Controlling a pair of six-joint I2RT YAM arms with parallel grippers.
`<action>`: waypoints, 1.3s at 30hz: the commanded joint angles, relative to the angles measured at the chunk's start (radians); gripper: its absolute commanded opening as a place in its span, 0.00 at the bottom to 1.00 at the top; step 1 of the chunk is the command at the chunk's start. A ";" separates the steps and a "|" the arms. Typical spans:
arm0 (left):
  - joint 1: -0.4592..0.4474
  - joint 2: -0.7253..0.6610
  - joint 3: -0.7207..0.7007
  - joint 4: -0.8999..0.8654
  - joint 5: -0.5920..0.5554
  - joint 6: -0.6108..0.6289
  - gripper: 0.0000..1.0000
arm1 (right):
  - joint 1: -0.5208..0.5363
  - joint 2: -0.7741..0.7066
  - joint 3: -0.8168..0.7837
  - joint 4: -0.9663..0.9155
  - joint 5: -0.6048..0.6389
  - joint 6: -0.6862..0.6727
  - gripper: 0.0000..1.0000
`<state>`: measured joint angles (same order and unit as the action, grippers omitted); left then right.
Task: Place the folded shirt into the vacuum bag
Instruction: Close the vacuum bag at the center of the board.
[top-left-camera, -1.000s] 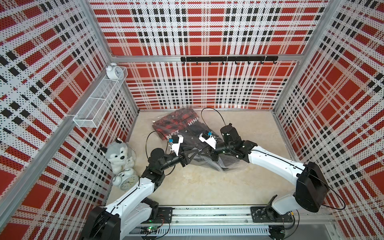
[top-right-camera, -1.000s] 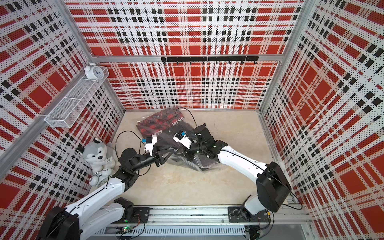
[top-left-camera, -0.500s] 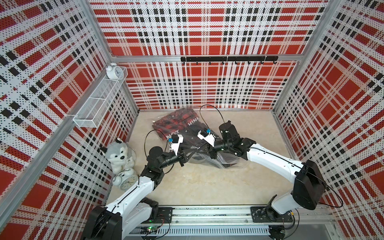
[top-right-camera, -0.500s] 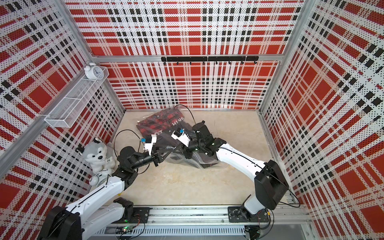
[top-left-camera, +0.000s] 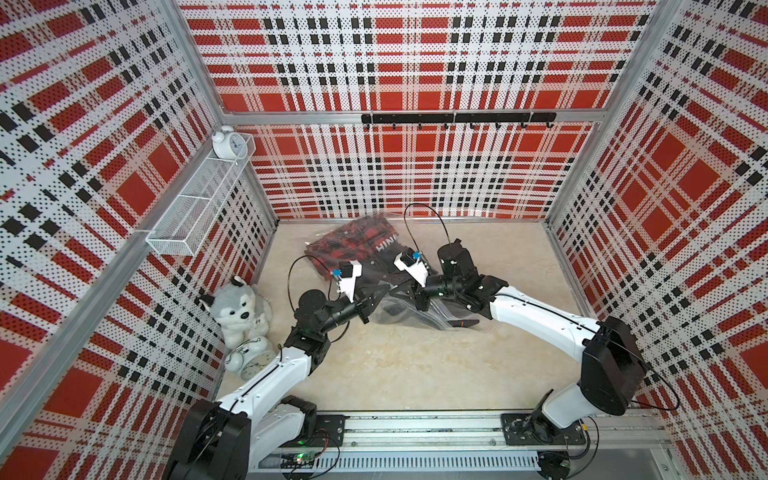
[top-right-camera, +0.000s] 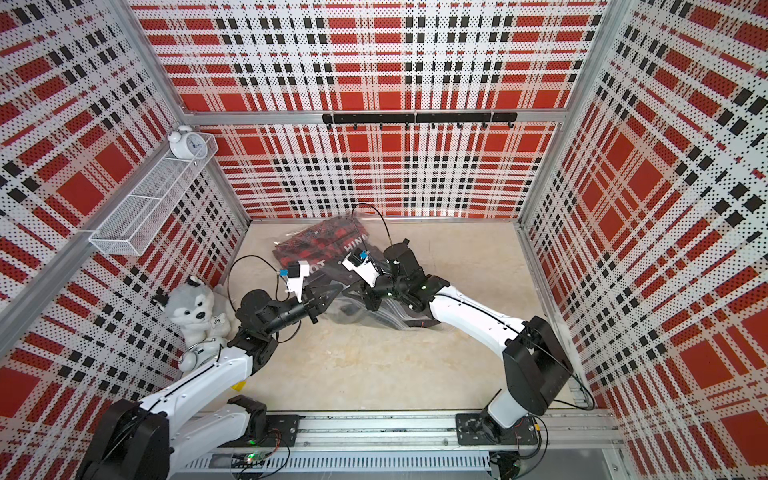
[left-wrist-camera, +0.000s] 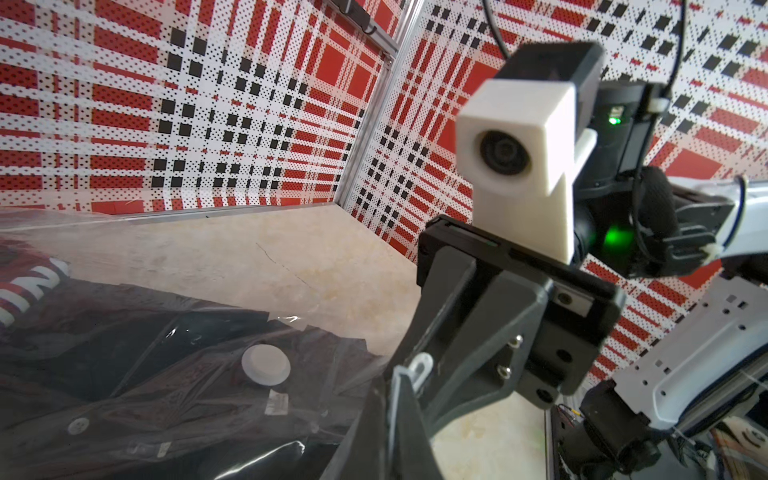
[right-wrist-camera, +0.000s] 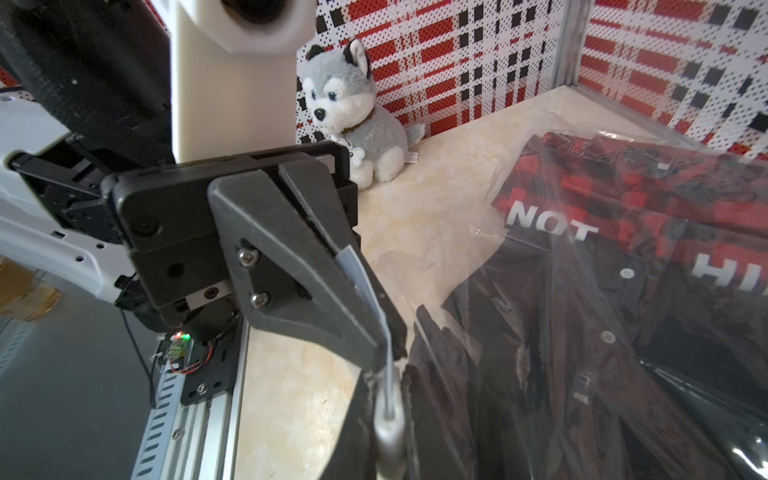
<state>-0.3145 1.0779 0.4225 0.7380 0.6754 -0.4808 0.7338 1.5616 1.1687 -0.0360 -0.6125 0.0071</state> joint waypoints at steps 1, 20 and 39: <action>0.059 0.028 0.011 0.275 -0.117 -0.187 0.00 | 0.012 0.029 0.013 0.006 0.062 0.022 0.00; 0.268 0.068 -0.066 0.512 -0.131 -0.401 0.00 | 0.015 0.054 0.121 -0.366 0.169 -0.151 0.00; 0.379 0.068 -0.053 0.556 -0.116 -0.480 0.00 | 0.015 0.046 0.161 -0.567 0.333 -0.244 0.00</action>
<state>-0.0284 1.1652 0.3420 1.1378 0.8070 -0.9291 0.7750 1.6161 1.3514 -0.3199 -0.3912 -0.2142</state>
